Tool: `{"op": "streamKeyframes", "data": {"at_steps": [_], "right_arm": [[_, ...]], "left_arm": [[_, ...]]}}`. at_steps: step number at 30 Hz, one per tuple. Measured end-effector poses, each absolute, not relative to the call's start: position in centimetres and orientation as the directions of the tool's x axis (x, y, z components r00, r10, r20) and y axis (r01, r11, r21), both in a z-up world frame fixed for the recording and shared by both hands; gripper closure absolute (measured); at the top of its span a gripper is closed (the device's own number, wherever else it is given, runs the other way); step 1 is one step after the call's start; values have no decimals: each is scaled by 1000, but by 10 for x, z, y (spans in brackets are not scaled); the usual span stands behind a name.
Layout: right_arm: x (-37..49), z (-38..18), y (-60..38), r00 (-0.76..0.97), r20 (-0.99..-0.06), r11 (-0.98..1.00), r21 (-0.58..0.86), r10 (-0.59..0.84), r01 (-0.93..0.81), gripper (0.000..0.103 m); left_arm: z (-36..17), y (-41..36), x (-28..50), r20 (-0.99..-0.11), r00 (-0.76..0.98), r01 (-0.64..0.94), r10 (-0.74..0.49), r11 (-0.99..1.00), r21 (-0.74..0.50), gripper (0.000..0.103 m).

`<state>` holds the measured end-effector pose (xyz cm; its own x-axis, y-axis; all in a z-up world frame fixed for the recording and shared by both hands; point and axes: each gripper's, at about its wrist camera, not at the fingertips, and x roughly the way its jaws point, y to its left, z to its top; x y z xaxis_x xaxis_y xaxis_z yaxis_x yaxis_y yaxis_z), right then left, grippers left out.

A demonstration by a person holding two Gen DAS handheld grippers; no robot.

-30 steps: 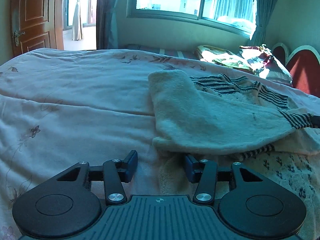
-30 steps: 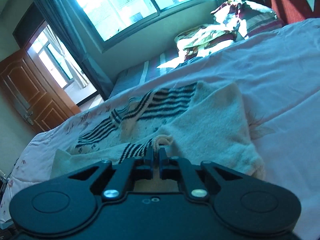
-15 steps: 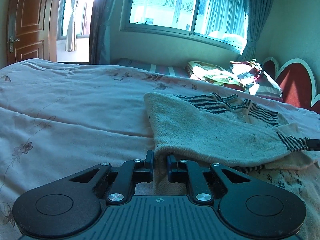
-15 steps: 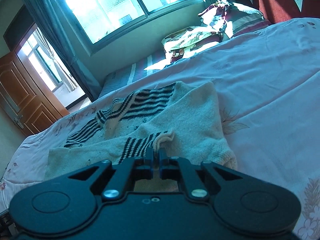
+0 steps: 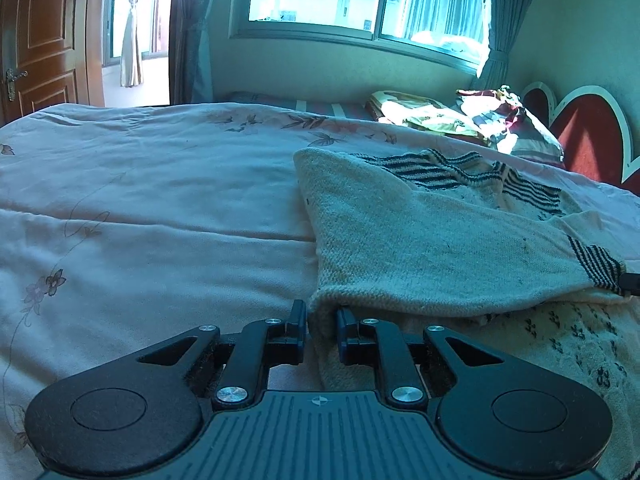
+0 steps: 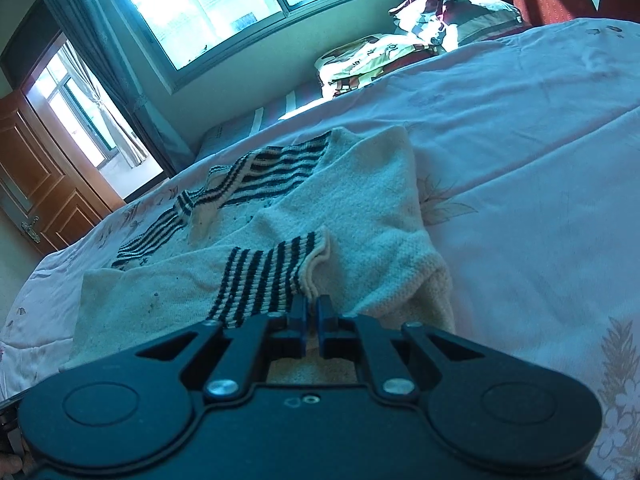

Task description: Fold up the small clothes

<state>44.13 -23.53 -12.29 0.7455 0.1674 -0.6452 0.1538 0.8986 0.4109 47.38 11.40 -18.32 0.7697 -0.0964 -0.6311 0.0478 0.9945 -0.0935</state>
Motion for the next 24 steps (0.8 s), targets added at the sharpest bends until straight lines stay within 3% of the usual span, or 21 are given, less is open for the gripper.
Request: {"op": "streamKeyframes", "data": {"at_steps": [1, 2, 5, 8, 9, 11, 14, 18, 20, 22, 24], "right_arm": [[439, -119, -237, 751, -639, 901, 408, 166, 148, 88], [437, -114, -239, 762, -628, 905, 401, 158, 144, 85], [434, -103, -250, 785, -590, 891, 439, 190, 115, 77], [451, -112, -252, 744, -622, 872, 478, 246, 110, 75], [456, -117, -249, 735, -628, 874, 475, 257, 100, 76], [461, -123, -241, 720, -652, 897, 432, 238, 95, 96], [457, -121, -236, 730, -644, 913, 402, 229, 68, 98], [443, -115, -240, 736, -640, 927, 372, 220, 46, 98], [448, -123, -239, 698, -681, 942, 336, 222, 28, 97], [446, -113, -242, 736, -648, 942, 333, 197, 40, 78], [442, -99, -249, 792, -584, 940, 340, 177, 40, 81]], "left_arm": [[-181, 118, 469, -633, 770, 37, -82, 996, -84, 60], [-176, 124, 463, -624, 779, 21, -69, 996, -84, 57], [-160, 134, 453, -590, 805, 0, -70, 993, -117, 57], [-151, 121, 463, -568, 814, 43, -120, 988, -147, 57], [-151, 113, 469, -568, 811, 61, -138, 986, -152, 57], [-154, 96, 478, -570, 805, 94, -166, 984, -153, 57], [-174, 77, 492, -646, 745, 110, -165, 986, -125, 57], [-180, 70, 482, -638, 753, 152, -158, 986, -66, 57], [-175, 71, 485, -645, 747, 152, -162, 986, -72, 57], [-159, 76, 488, -606, 776, 141, -173, 985, -101, 57], [-144, 77, 500, -573, 801, 148, -173, 985, -90, 57]]}}
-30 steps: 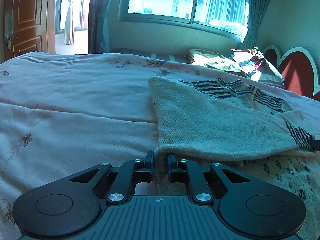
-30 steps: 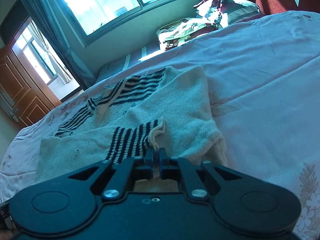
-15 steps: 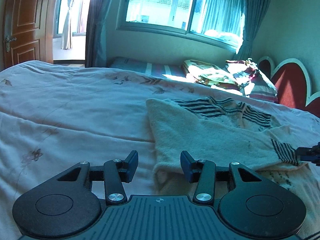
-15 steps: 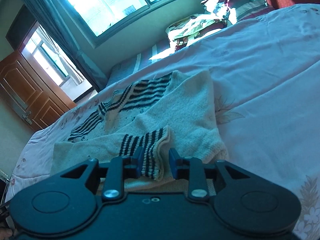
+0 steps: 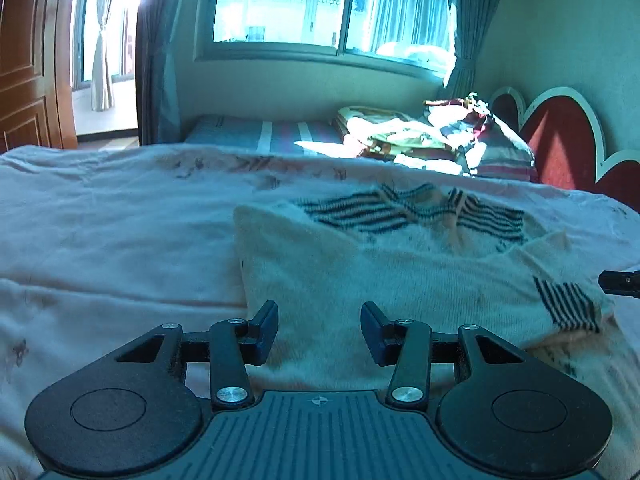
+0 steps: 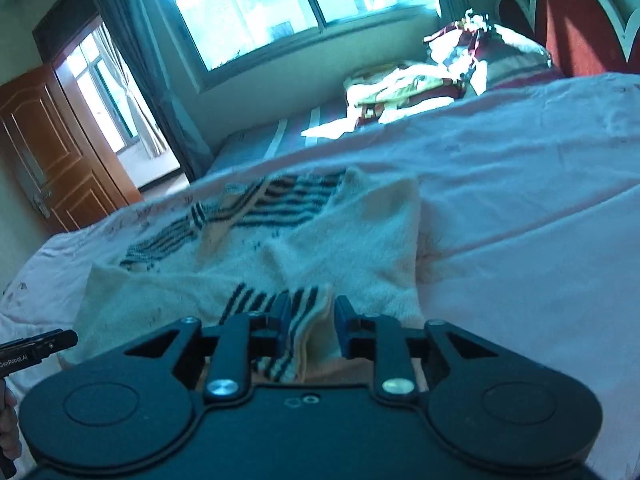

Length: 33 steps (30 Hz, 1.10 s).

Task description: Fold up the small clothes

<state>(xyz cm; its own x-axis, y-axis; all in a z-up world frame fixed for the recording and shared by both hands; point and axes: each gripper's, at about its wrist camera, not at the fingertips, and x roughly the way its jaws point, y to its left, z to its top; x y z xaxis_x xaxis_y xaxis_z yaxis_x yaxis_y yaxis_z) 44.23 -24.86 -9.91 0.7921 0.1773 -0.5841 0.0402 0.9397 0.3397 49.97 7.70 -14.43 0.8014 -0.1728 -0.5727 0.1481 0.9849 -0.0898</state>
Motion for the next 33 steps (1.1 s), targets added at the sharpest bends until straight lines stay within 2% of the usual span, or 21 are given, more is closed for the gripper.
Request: {"op": "streamKeyframes", "data": {"at_steps": [3, 6, 10, 12, 13, 15, 18, 20, 21, 23, 25, 27, 29, 30, 33], "right_arm": [[461, -97, -251, 771, -600, 938, 347, 212, 12, 88], [474, -102, -241, 751, -615, 949, 311, 238, -46, 88], [485, -128, -238, 716, -664, 959, 282, 215, -26, 92], [483, -126, -241, 727, -653, 954, 299, 212, -11, 91], [480, -120, -241, 740, -641, 954, 300, 205, -4, 87], [474, -112, -241, 763, -617, 957, 291, 194, -8, 82], [478, -110, -238, 768, -606, 959, 281, 206, -35, 82], [486, -116, -233, 753, -622, 959, 281, 217, -44, 82], [492, -122, -230, 741, -637, 961, 272, 214, -44, 83], [499, -128, -225, 732, -654, 968, 250, 191, -30, 84], [497, -123, -226, 742, -643, 965, 261, 190, -21, 84], [491, -112, -231, 772, -612, 968, 249, 170, -16, 82], [486, -103, -238, 781, -599, 966, 258, 175, -18, 82], [482, -100, -241, 780, -596, 964, 265, 191, -33, 82], [470, -103, -232, 762, -592, 956, 269, 261, -118, 82]], "left_arm": [[-135, 74, 534, -563, 808, 164, -176, 984, -73, 57], [-139, 71, 565, -561, 813, 155, -157, 987, -51, 57], [-171, 78, 607, -662, 737, 128, -135, 990, -60, 57], [-174, 82, 605, -648, 748, 139, -146, 988, -62, 56], [-170, 80, 600, -650, 749, 129, -126, 991, -43, 56], [-157, 78, 584, -597, 795, 119, -104, 993, -14, 56], [-147, 64, 575, -560, 819, 173, -125, 984, 33, 55], [-152, 55, 585, -579, 808, 184, -107, 980, 77, 40], [-157, 54, 591, -595, 799, 172, -84, 981, 92, 23], [-174, 59, 606, -668, 742, 151, -53, 985, 89, 12], [-170, 75, 603, -672, 735, 110, -86, 994, -6, 15], [-157, 79, 582, -617, 784, 92, -62, 996, 18, 20], [-145, 84, 555, -574, 810, 117, -116, 992, -37, 22], [-142, 83, 543, -554, 822, 129, -132, 991, -44, 27], [-142, 69, 520, -535, 818, 201, -210, 977, -76, 27]]}}
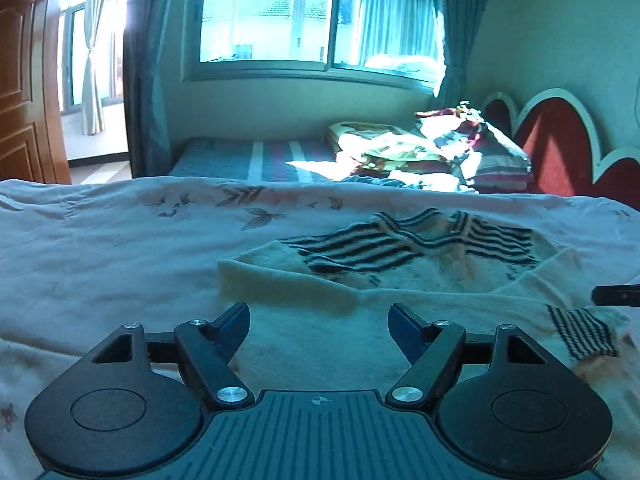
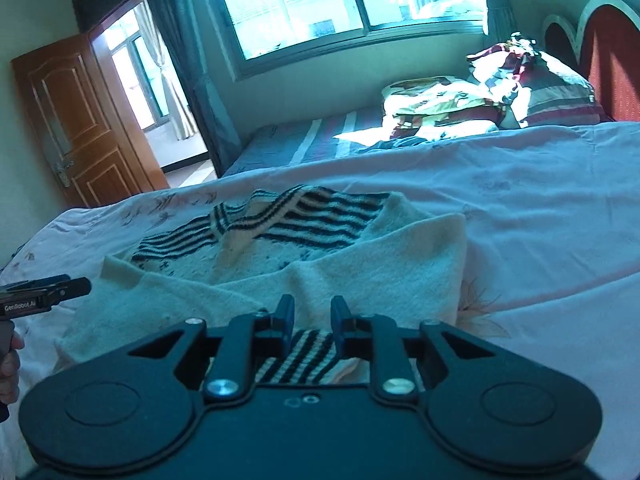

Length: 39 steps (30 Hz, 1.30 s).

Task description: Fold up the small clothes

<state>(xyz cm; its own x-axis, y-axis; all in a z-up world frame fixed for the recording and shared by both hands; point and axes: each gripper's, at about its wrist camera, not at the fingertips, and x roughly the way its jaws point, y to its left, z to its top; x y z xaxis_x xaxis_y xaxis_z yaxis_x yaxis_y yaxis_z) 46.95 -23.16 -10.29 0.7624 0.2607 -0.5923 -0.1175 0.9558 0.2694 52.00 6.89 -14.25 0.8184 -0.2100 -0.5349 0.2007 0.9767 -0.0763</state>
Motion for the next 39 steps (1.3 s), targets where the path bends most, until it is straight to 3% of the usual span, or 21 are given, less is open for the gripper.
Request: {"op": "streamKeyframes", "data": {"at_steps": [2, 4, 6, 8, 10, 15, 18, 26, 29, 33, 36, 39], "right_arm": [[467, -113, -219, 731, -620, 956, 248, 283, -160, 83], [468, -126, -209, 718, -650, 968, 200, 249, -154, 85], [467, -125, -215, 728, -642, 966, 232, 241, -115, 87], [461, -113, -220, 754, -624, 972, 219, 203, -80, 80], [448, -103, -225, 772, -591, 967, 225, 233, -120, 80], [443, -122, -219, 714, -657, 970, 166, 242, -176, 83], [445, -123, -231, 716, -644, 956, 266, 270, -121, 84], [404, -99, -265, 732, -620, 945, 312, 283, -101, 75], [380, -102, -292, 709, -626, 913, 404, 325, -62, 71], [344, -112, -309, 659, -642, 875, 481, 393, -54, 68], [320, -122, -312, 611, -645, 837, 545, 459, -53, 60], [301, -130, -315, 576, -645, 805, 593, 502, -38, 59]], "left_arm": [[-153, 54, 514, -556, 793, 256, -249, 964, -66, 27], [-174, 41, 518, -636, 745, 255, -203, 967, -10, 27], [-173, 41, 513, -622, 757, 251, -198, 968, -3, 27], [-157, 44, 504, -594, 785, 230, -178, 973, 12, 27], [-146, 52, 494, -556, 807, 231, -200, 973, -14, 27], [-174, 56, 493, -628, 764, 202, -146, 979, 18, 24], [-170, 59, 495, -641, 757, 168, -129, 986, 0, 24], [-153, 71, 444, -650, 757, 97, -57, 995, 25, 23], [-154, 79, 412, -676, 736, 48, -39, 999, -6, 8], [-157, 86, 367, -711, 703, -9, -13, 1000, -27, 6], [-158, 91, 334, -736, 677, -40, -27, 996, -74, 6], [-158, 98, 312, -763, 636, -28, -117, 984, -174, 7]]}}
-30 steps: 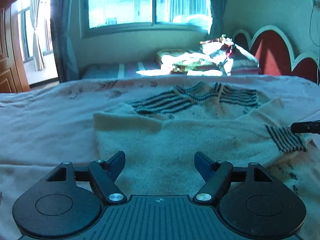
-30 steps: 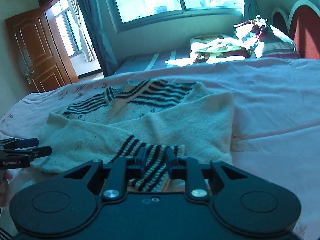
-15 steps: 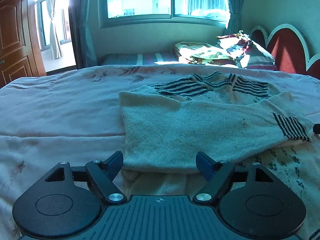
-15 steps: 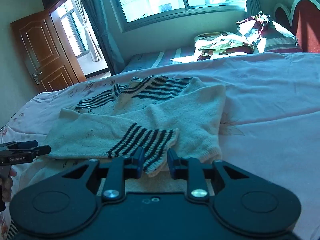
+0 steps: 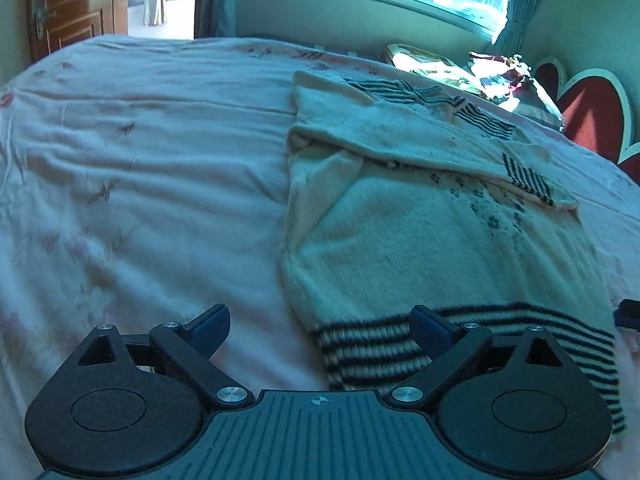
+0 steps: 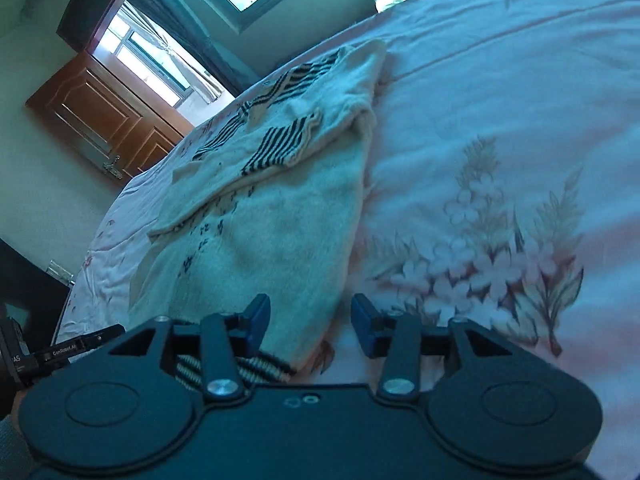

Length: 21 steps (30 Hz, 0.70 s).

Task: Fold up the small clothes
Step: 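Grasp the striped hem with the left gripper while the right gripper grasps it too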

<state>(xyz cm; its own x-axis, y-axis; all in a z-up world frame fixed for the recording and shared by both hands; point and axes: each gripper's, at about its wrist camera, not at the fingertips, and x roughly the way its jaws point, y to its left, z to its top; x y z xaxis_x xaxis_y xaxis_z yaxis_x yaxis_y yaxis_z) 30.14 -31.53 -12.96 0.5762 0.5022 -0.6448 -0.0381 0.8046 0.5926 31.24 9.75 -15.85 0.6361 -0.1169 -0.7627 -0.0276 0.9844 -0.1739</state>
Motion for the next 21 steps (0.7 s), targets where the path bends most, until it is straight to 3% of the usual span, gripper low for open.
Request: {"op": "streamKeyframes", "data": {"at_steps": [2, 4, 6, 15, 21], "right_arm": [[290, -130, -317, 565, -633, 780, 625, 528, -29, 58], [280, -129, -319, 555, -629, 763, 646, 545, -18, 56], [271, -132, -320, 531, -616, 728, 686, 582, -2, 54], [229, -140, -295, 495, -579, 644, 763, 647, 51, 53], [232, -143, -275, 511, -572, 629, 774, 641, 77, 55]], "left_arm": [[-158, 95, 298, -773, 619, -12, -141, 982, -188, 15], [-160, 96, 290, -786, 590, -1, -185, 973, -230, 35], [-164, 99, 284, -787, 562, 4, -256, 952, -307, 45], [-191, 132, 260, -649, 509, -30, -566, 741, -670, 45], [-219, 150, 245, -531, 539, -92, -653, 582, -808, 49]]}}
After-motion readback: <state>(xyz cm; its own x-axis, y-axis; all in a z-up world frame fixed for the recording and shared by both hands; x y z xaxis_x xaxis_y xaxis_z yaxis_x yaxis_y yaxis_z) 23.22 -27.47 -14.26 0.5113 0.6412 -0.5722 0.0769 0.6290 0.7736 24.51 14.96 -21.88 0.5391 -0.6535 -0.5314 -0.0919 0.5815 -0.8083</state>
